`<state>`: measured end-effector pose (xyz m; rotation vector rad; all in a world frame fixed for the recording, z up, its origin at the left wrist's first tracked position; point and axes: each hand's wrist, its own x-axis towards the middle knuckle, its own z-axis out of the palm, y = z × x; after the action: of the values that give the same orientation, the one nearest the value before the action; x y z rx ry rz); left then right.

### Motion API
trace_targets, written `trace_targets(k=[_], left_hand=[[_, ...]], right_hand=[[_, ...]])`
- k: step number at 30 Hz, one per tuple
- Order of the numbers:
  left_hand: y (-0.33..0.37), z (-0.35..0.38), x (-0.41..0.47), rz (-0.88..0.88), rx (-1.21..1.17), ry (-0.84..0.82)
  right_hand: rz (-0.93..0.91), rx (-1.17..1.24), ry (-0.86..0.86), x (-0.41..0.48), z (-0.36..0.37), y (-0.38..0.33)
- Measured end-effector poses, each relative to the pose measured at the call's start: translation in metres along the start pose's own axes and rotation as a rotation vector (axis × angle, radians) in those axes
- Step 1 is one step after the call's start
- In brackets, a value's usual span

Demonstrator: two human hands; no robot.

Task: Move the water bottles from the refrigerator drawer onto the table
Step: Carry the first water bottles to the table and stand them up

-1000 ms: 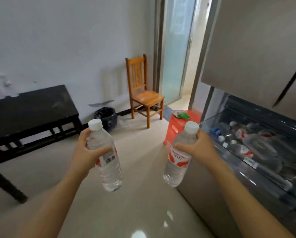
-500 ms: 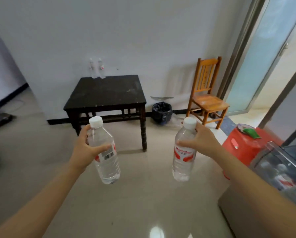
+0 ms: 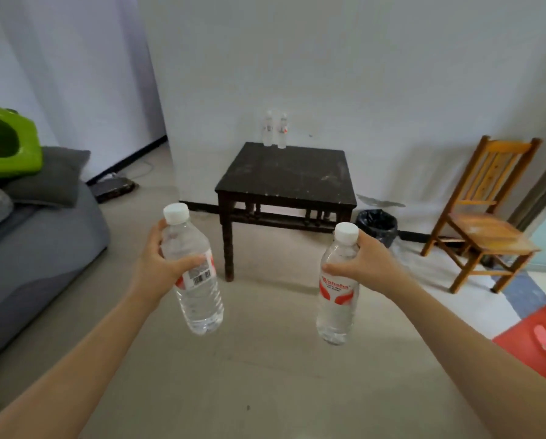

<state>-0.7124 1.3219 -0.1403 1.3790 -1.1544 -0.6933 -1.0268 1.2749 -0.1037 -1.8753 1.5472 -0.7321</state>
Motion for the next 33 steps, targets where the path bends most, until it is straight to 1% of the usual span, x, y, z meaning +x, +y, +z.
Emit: trace_targets(k=[6,9,11,14,18,21,25,30,33], left_hand=[[0.005,-0.045,0.015,0.062,0.040,0.209],[-0.002,-0.074,0.023,0.062,0.087,0.315],[-0.008,-0.093,0.030,0.052,0.106,0.333],[-0.021,-0.126,0.046,0.046,0.119,0.293],[-0.050,-0.191,0.089,0.065,0.130,0.268],[-0.062,-0.237,0.133,0.067,0.105,0.235],[-0.080,-0.287,0.200,0.032,0.080,0.249],[-0.119,-0.318,0.284,-0.007,0.010,0.266],[-0.139,-0.319,0.332,-0.008,-0.011,0.228]], right_hand=[[-0.150,-0.033,-0.016,0.056,0.029,-0.045],[-0.206,-0.029,-0.082,0.082,0.057,-0.069],[-0.233,-0.014,-0.135,0.097,0.078,-0.087],[-0.262,0.018,-0.185,0.123,0.111,-0.115],[-0.279,0.019,-0.220,0.171,0.178,-0.161],[-0.272,0.033,-0.207,0.206,0.225,-0.202],[-0.225,0.061,-0.160,0.246,0.273,-0.244],[-0.189,0.076,-0.159,0.298,0.303,-0.270],[-0.174,0.032,-0.159,0.334,0.314,-0.274]])
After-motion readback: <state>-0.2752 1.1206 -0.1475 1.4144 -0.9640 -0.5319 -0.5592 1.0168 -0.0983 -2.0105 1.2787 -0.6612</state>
